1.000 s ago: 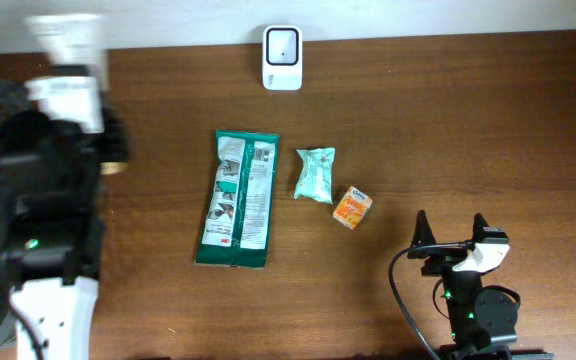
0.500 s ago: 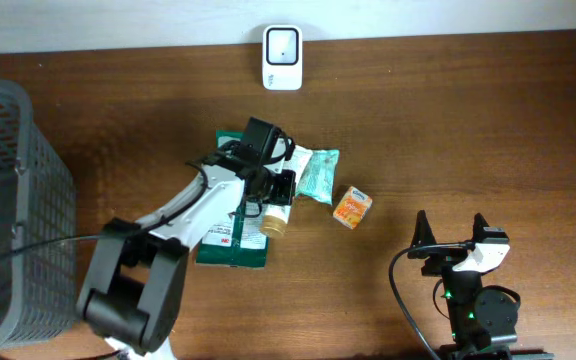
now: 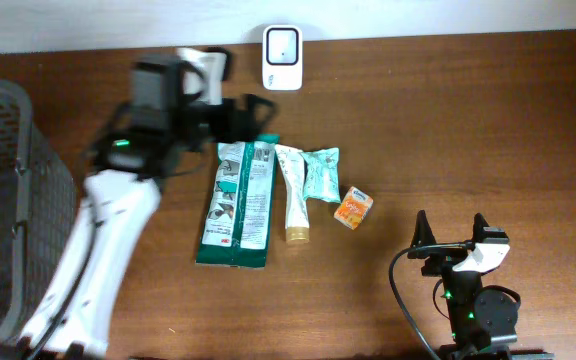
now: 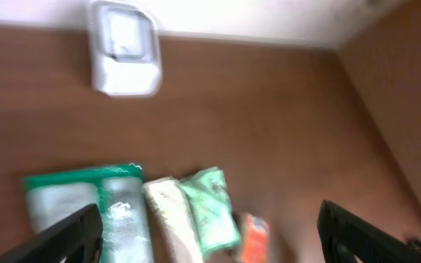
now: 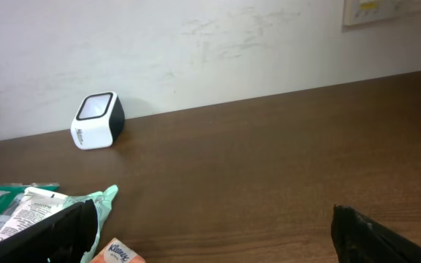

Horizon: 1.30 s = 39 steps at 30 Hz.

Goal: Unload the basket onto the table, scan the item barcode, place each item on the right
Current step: 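Lift white tube from basket with left gripper, lay it beside wipes, then grasp green-lidded jar in basket with left gripper, set it left of wipes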

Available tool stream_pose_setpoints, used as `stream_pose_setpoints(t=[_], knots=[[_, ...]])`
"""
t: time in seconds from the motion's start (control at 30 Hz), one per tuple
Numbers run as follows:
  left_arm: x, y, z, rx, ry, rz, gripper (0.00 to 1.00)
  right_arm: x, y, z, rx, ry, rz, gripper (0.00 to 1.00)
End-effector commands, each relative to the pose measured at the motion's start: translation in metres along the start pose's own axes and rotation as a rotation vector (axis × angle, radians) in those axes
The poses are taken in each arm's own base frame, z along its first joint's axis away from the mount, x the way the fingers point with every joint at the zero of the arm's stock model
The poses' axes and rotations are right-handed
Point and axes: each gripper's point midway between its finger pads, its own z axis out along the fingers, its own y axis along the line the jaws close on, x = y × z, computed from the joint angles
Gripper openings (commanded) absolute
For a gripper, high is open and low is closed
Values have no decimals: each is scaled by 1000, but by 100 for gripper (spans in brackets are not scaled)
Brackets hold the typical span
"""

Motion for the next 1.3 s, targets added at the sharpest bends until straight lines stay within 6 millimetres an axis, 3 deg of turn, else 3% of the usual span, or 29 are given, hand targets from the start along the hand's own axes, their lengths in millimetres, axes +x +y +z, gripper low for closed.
stream_pose_setpoints(t=[0.0, 0.07, 0.13, 0.17, 0.23, 0.3, 0.37, 0.43, 0.53, 0.67, 0.77, 0.87, 1.0, 1.1, 1.27], knots=[[-49, 65, -114, -384, -191, -72, 88, 3, 0, 0, 1, 4, 0, 98], [-60, 115, -199, -657, -260, -163, 90, 3, 0, 0, 1, 4, 0, 98], [-66, 151, -259, -792, -356, -256, 91, 3, 0, 0, 1, 4, 0, 98], [-57, 177, -289, -896, -407, -361, 92, 3, 0, 0, 1, 4, 0, 98], [-17, 228, -355, -1198, -451, -583, 95, 3, 0, 0, 1, 4, 0, 98], [8, 255, -373, -1293, -411, -666, 96, 3, 0, 0, 1, 4, 0, 98], [59, 295, -377, -1355, -287, -812, 96, 3, 0, 0, 1, 4, 0, 98], [136, 330, -377, -1437, -142, -972, 94, 3, 0, 0, 1, 4, 0, 98], [198, 364, -371, -1480, 4, -917, 94, 3, 0, 0, 1, 4, 0, 98], [222, 391, -371, -1523, 65, -808, 95, 3, 0, 0, 1, 4, 0, 98], [246, 410, -359, -1494, 185, -783, 94, 3, 0, 0, 1, 4, 0, 98], [264, 417, -355, -1482, 229, -823, 90, 3, 0, 0, 1, 4, 0, 98], [275, 417, -370, -1518, 231, -860, 88, 3, 0, 0, 1, 4, 0, 98], [276, 416, -372, -1531, 239, -862, 95, 3, 0, 0, 1, 4, 0, 98], [292, 420, -353, -1455, 294, -897, 97, 3, 0, 0, 1, 4, 0, 98]])
